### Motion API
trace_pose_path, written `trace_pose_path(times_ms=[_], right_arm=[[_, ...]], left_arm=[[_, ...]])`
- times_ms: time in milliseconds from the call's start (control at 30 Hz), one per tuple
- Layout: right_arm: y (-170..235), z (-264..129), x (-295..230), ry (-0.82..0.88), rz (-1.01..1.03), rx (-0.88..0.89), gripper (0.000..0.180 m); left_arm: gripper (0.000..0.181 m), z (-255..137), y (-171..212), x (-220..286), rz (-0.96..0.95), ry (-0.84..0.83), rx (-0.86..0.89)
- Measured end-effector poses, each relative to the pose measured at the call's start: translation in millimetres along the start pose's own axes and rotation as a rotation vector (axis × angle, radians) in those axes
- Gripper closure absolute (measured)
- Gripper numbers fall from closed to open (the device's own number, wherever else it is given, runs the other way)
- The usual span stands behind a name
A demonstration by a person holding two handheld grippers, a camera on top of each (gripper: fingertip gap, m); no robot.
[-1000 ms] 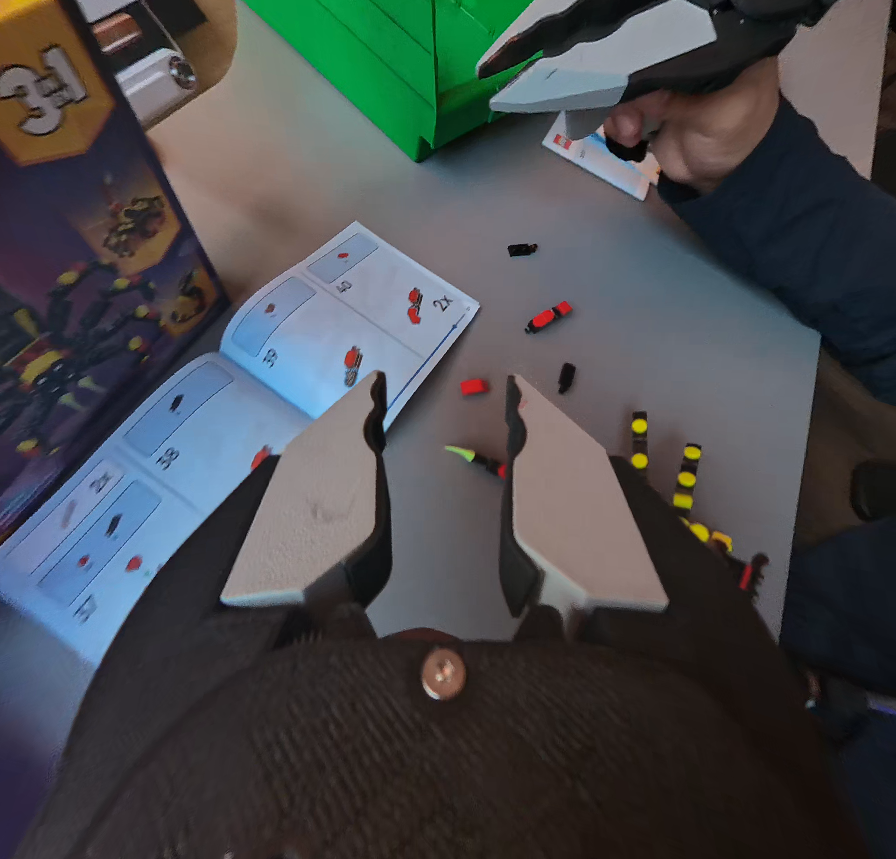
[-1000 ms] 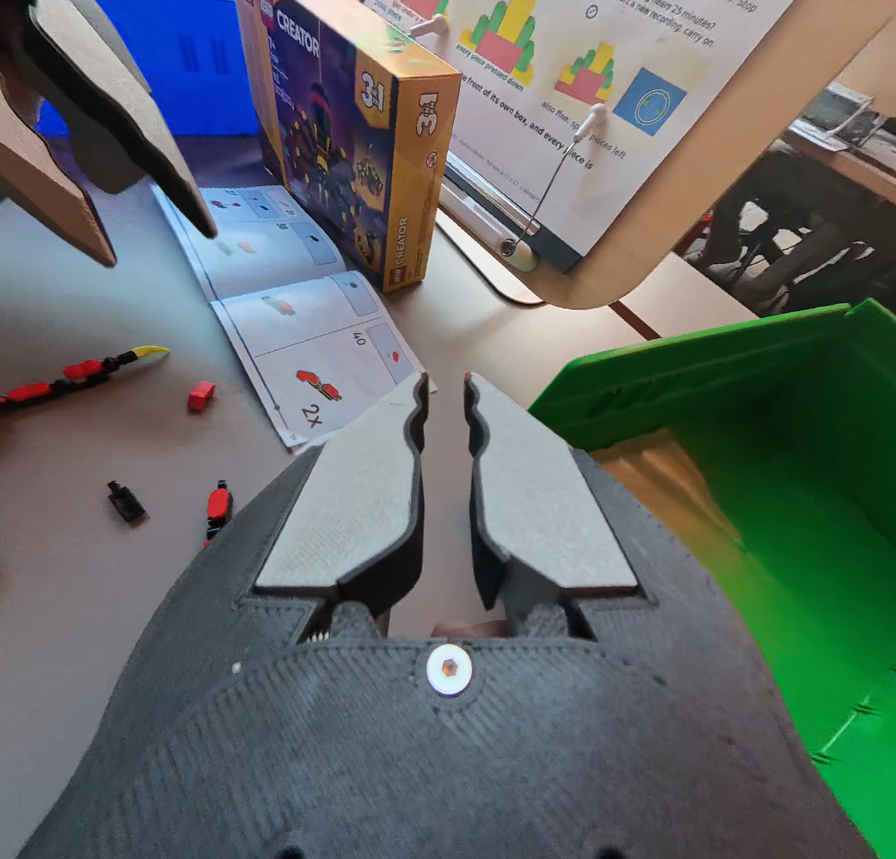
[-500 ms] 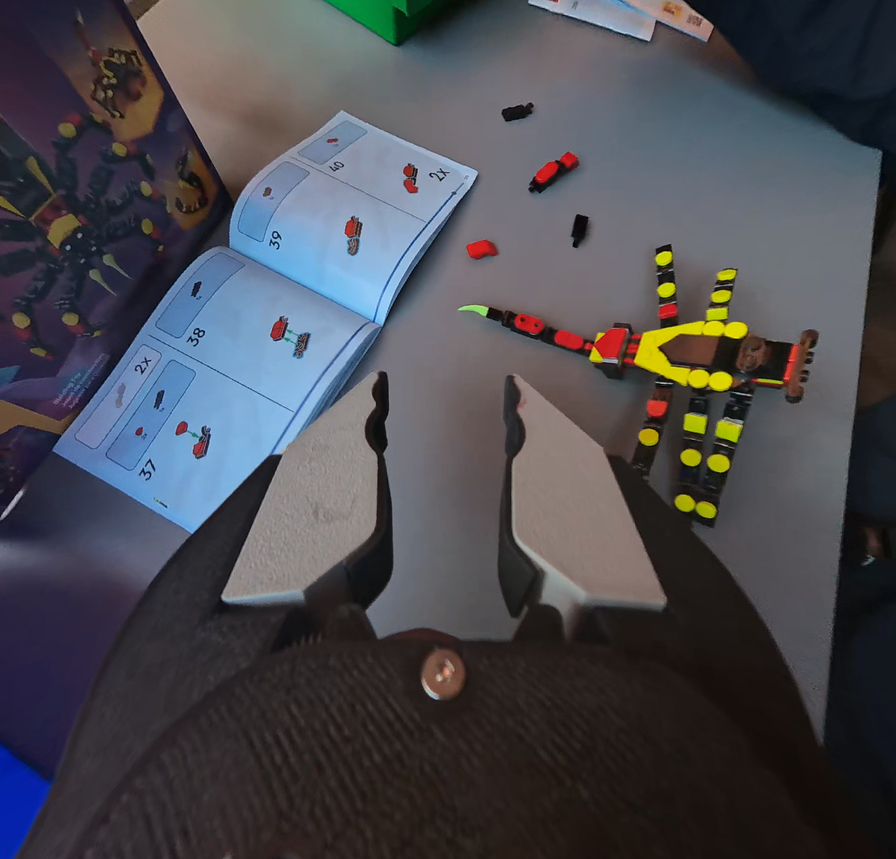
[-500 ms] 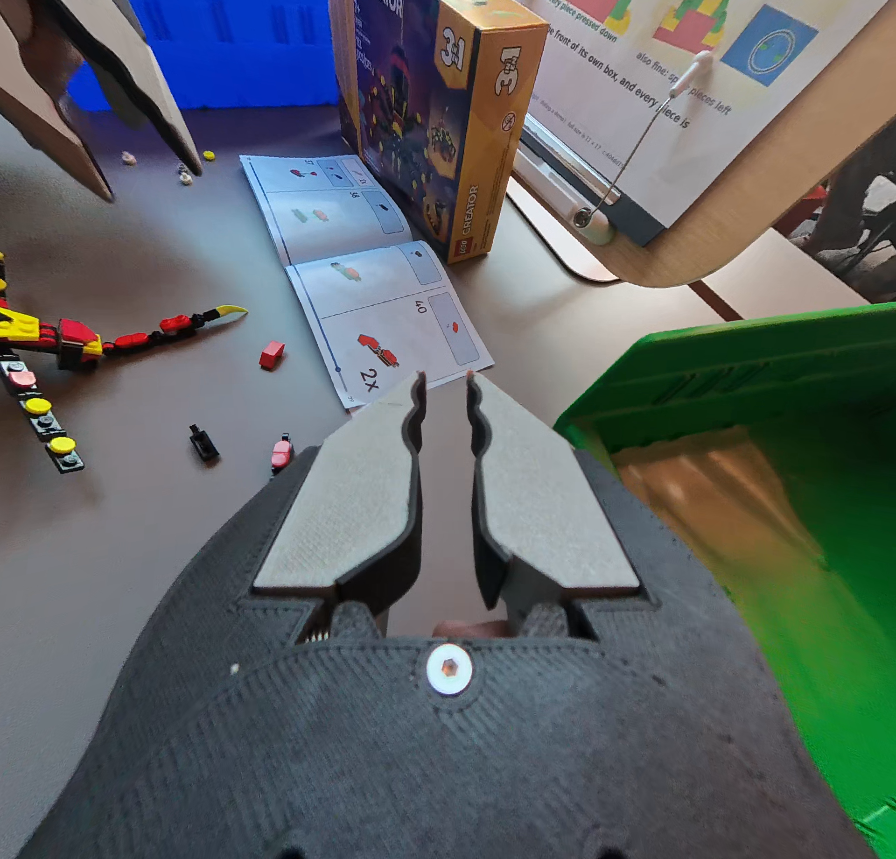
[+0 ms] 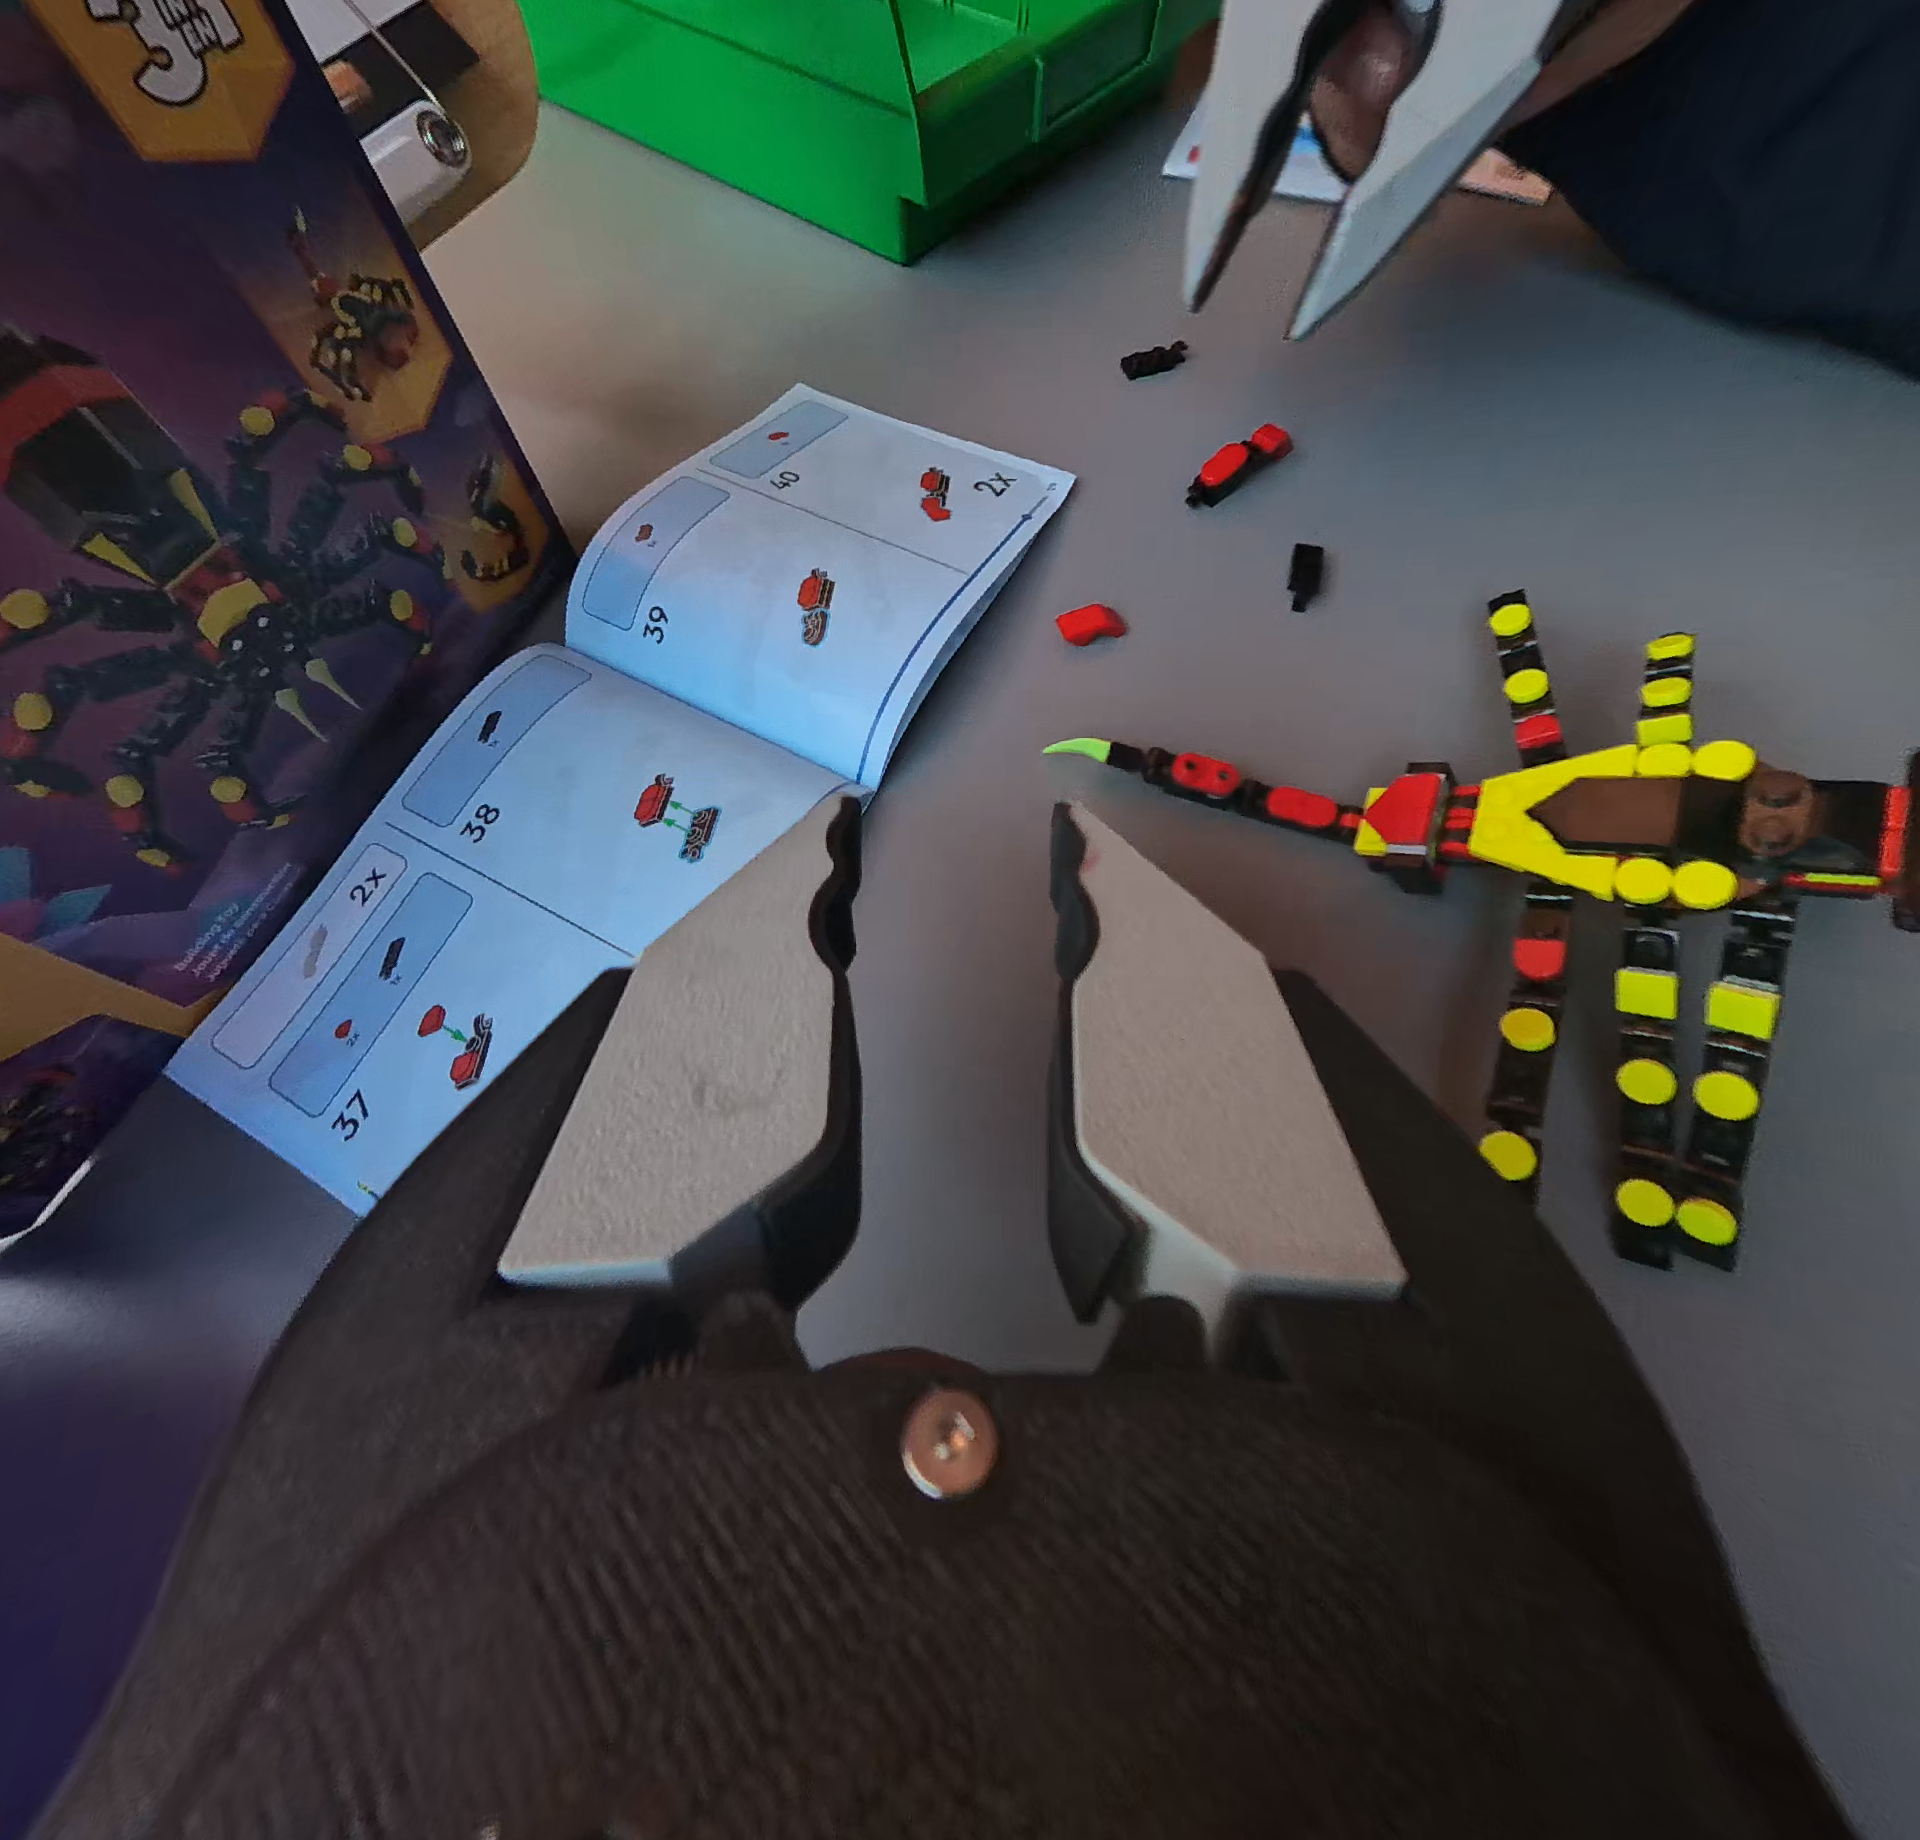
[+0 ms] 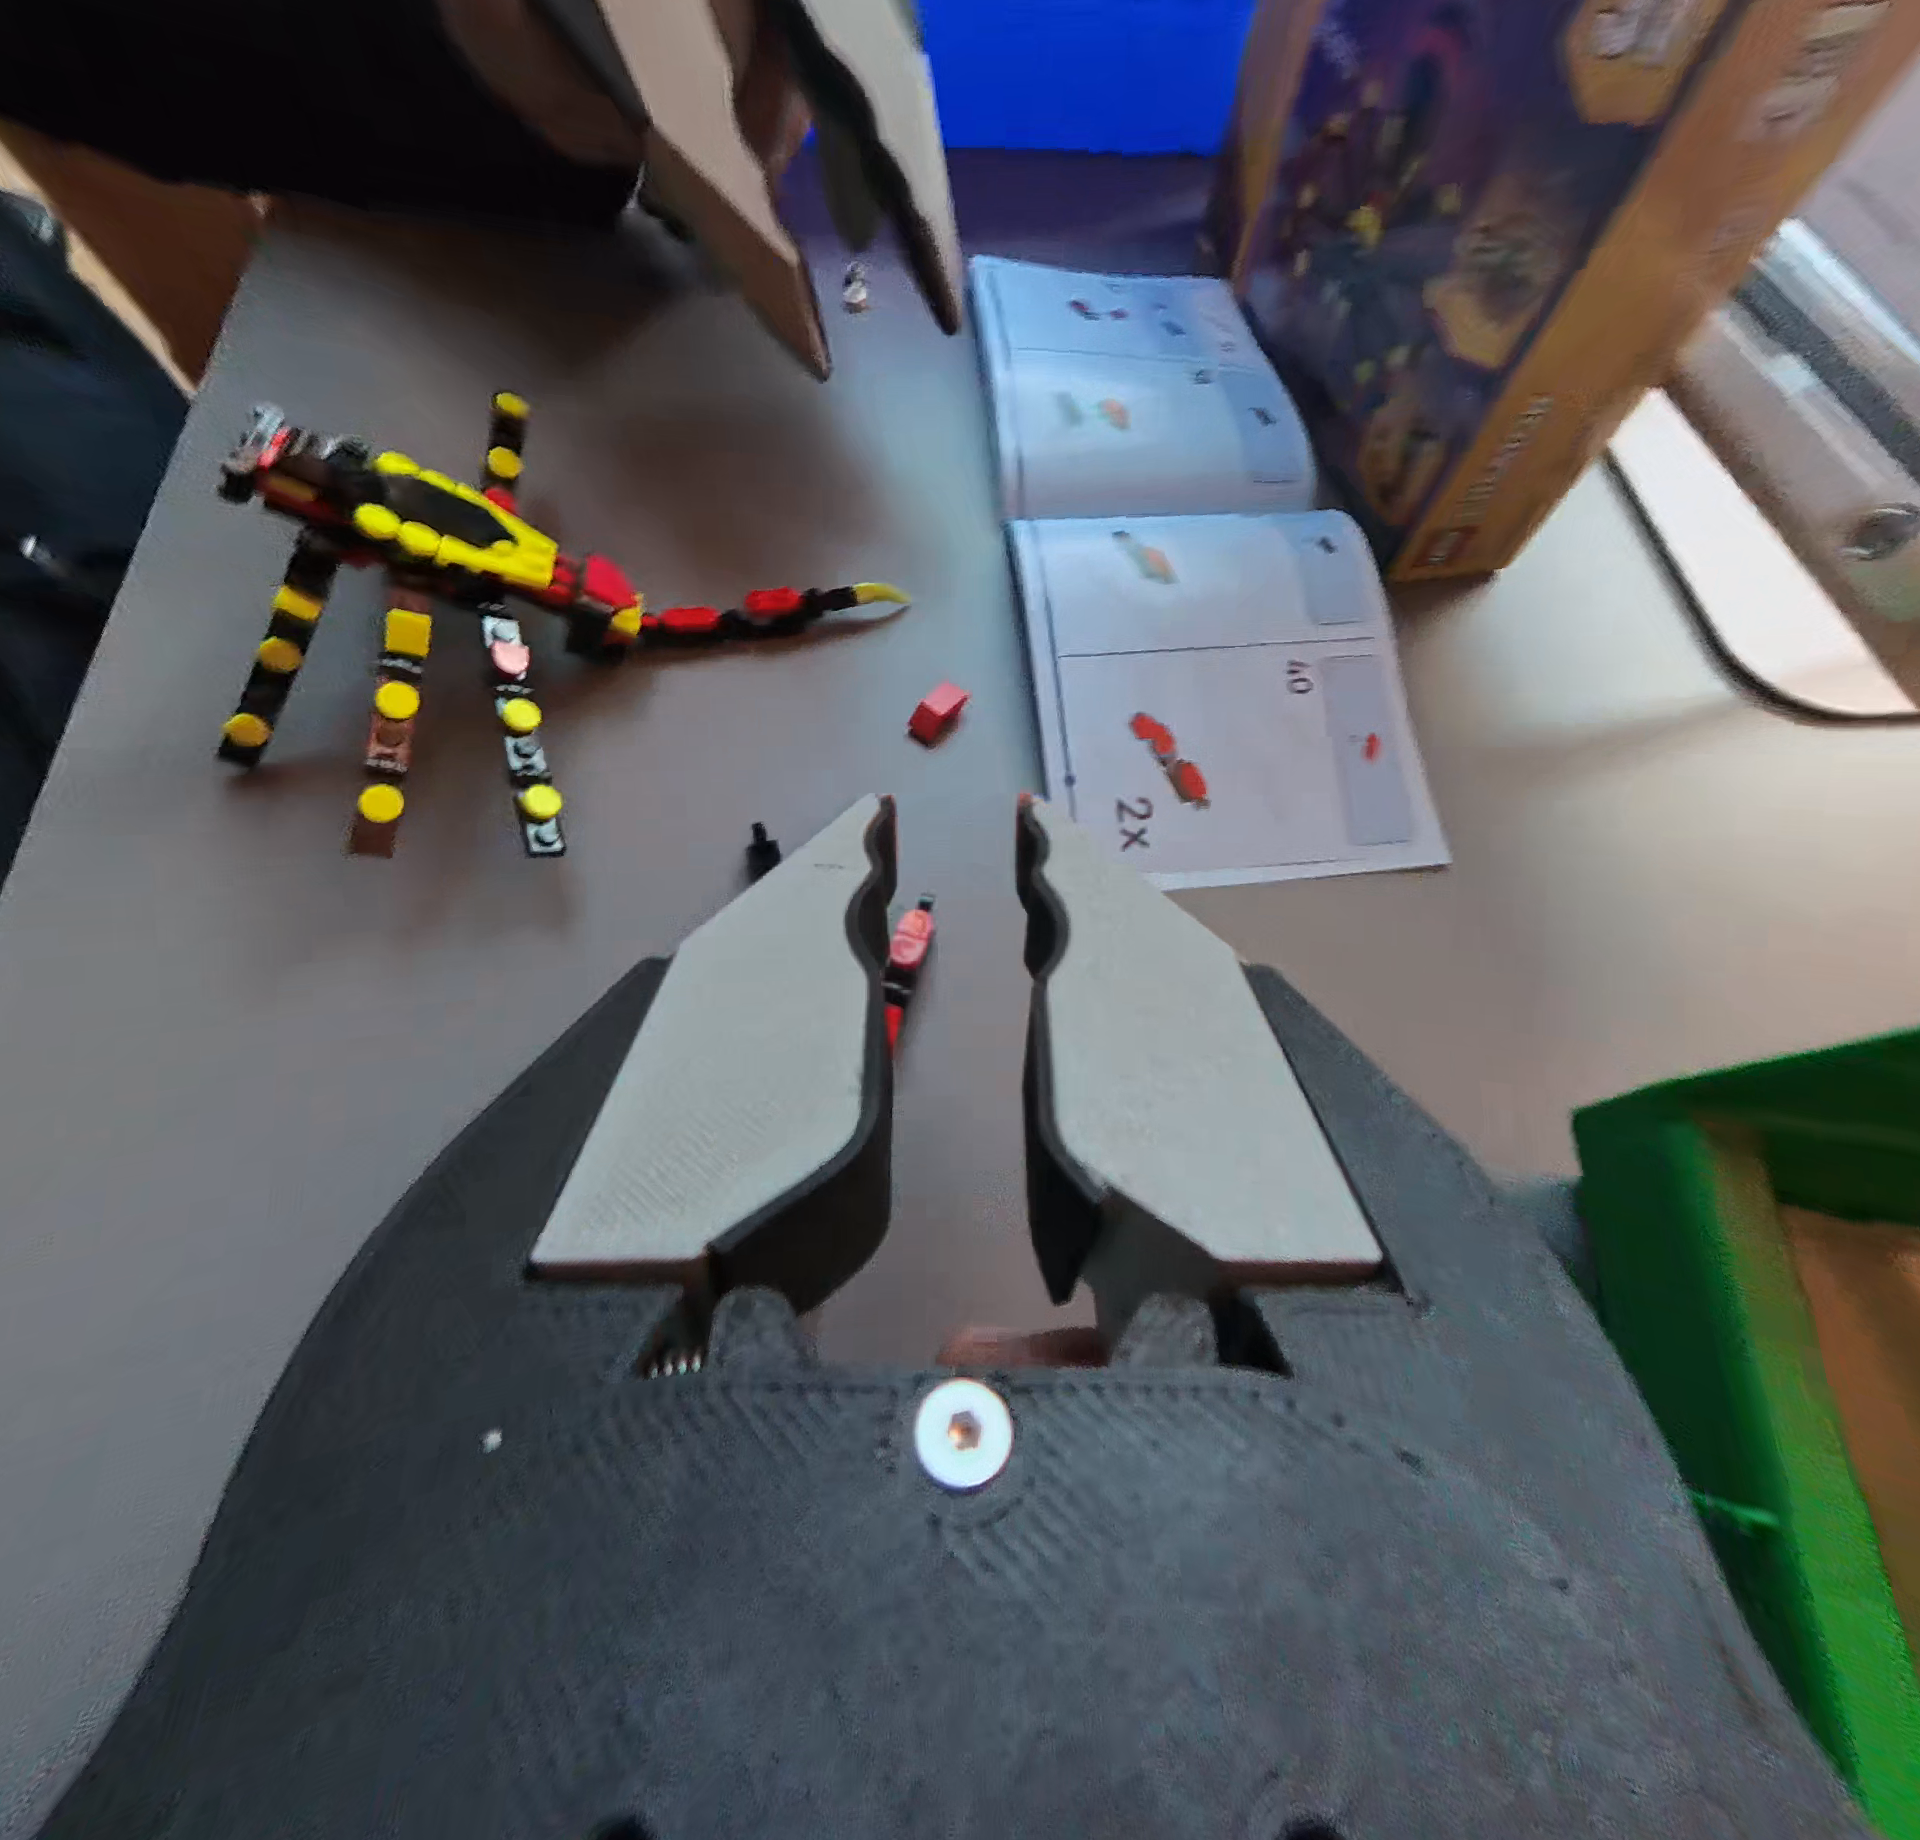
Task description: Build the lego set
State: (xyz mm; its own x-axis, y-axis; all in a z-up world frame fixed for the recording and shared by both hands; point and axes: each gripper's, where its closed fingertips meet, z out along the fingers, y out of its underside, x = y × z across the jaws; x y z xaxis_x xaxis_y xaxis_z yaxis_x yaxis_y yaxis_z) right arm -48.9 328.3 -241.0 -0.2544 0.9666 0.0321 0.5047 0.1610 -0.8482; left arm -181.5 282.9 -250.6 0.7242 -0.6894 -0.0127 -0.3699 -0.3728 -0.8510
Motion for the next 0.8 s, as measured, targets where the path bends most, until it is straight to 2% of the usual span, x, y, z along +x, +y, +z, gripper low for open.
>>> trace_pose_path(times_ms=[100, 233, 667, 800], right_arm=[[4, 5, -23, -0.105, -0.035, -0.048, 0.163], [18, 16, -42, -0.154, -0.097, -0.161, 0.165], [34, 33, -47, -0.121, -0.165, -0.294, 0.165], [39, 37, -45, -0.095, -0.193, -0.33, 0.175]], left_arm=[[0.146, 5, 7, 2, 0.013, -0.005, -0.039], [0.147, 13, 16, 4, 0.062, -0.028, -0.087], [0.15, 15, 17, 0, 0.066, -0.063, -0.082], [0.15, 13, 18, -1, 0.076, -0.077, -0.083]])
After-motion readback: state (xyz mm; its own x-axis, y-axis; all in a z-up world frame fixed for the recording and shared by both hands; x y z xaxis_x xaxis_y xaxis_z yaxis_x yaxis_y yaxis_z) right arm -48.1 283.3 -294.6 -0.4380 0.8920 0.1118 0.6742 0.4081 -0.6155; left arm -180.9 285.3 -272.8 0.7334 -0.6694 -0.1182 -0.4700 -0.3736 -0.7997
